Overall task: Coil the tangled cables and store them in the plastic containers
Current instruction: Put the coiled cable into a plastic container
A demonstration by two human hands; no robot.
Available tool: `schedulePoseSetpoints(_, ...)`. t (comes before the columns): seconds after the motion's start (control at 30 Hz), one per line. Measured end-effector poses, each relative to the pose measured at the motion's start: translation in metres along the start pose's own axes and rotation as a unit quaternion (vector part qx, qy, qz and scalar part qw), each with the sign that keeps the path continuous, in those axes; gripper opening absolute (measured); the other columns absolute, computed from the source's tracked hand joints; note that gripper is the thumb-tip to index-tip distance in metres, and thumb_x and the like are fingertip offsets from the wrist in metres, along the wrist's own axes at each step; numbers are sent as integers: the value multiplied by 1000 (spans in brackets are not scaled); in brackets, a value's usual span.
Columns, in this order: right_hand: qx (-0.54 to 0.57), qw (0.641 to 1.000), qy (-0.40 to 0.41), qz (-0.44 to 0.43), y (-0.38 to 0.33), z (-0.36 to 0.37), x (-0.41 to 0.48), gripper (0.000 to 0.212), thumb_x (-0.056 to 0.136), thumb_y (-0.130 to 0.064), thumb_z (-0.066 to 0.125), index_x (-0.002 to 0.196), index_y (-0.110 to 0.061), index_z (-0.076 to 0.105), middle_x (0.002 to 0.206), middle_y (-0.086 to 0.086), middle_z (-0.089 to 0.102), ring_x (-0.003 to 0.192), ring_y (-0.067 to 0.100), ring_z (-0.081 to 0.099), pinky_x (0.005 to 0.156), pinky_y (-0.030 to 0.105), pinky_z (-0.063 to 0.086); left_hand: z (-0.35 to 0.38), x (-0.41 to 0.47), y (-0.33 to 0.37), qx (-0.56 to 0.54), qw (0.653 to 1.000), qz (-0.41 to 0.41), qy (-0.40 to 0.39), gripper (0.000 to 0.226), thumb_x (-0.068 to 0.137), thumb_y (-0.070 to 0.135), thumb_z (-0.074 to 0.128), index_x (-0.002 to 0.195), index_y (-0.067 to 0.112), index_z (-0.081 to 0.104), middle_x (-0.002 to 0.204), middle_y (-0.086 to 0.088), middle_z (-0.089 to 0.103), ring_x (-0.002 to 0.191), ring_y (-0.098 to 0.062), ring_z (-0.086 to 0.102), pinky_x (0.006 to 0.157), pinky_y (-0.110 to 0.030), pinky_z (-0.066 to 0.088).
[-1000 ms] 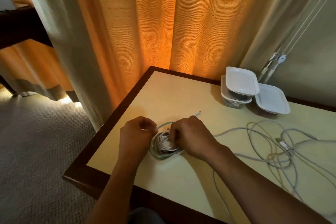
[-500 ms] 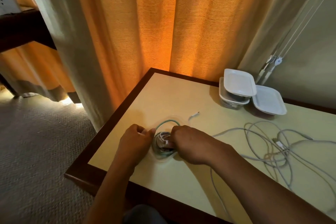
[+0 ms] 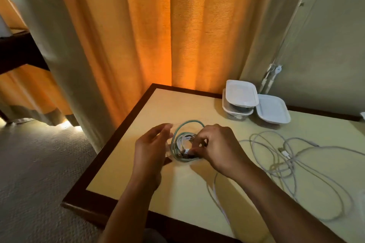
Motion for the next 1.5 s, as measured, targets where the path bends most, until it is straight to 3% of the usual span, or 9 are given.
schedulePoseSetpoints(0.13,-29,999,0,24,26,-39,-27,17,82,-30,82,99,-28,81,96,-9,74,85,10,64,77,33,52,48,-15,1,-15,996,-6,-84,23,98,31,65,114,18,73,104,-7,77,94,-33,75,76,-47,64)
schedulePoseSetpoints(0.43,-79,989,102,78,86,-110,-112,33,82,-10,77,113,-24,77,114,-8,73,109,10,63,99,27,48,157,-47,-33,38,967,-49,-247,39,78,14,82,114,6,70,104,-13,78,96,-31,76,80,-49,63)
schedulePoseSetpoints(0.6,-43,987,126,91,113,-127,-143,36,87,-9,75,121,-22,75,124,-10,71,124,5,59,111,27,43,194,-59,-61,29,959,-92,-266,30,81,7,78,111,5,73,100,-15,78,85,-28,76,70,-40,62)
schedulePoseSetpoints(0.83,-29,972,200,117,131,-151,-162,44,90,0,66,130,-18,69,131,-5,67,125,8,58,110,20,39,205,-60,-83,28,959,-119,-256,36,75,16,80,110,7,75,104,-11,78,86,-27,75,84,-49,60)
schedulePoseSetpoints(0.9,-49,954,254,149,143,-166,-173,39,86,3,68,120,-15,74,120,-1,73,113,16,65,101,17,42,204,-59,-85,30,960,-115,-253,32,79,16,78,110,9,75,104,-7,79,84,-23,75,80,-45,60)
schedulePoseSetpoints(1.0,-121,885,289,344,194,-190,-212,34,88,-16,71,122,-14,70,116,10,71,110,34,62,94,41,50,203,-56,-87,25,961,-111,-251,33,82,20,76,114,10,75,107,-7,79,91,-27,74,88,-49,59)
schedulePoseSetpoints(1.1,-161,760,200,597,250,-193,-272,61,87,-44,72,131,-5,55,129,25,52,119,43,48,95,50,45,202,-54,-87,24,963,-106,-246,28,90,26,69,113,11,76,108,-10,78,94,-34,73,92,-52,57)
schedulePoseSetpoints(1.17,-156,712,148,669,271,-187,-299,72,83,-50,75,129,-1,50,131,28,44,120,44,43,97,51,43,201,-53,-90,24,965,-108,-236,23,96,25,64,111,12,77,106,-9,79,89,-32,75,88,-49,58)
schedulePoseSetpoints(1.5,18,702,139,698,307,-161,-298,60,66,-44,91,92,-4,54,107,21,59,104,46,56,99,55,45,199,-49,-96,49,967,-99,-231,20,98,26,65,108,15,78,105,-7,79,90,-30,75,72,-40,59)
Point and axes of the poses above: each hand's wrist, its own x-axis towards the middle knuckle, its own z-axis out of the palm, y = z × x, the point moved 8 cm from there along x, towards the middle knuckle
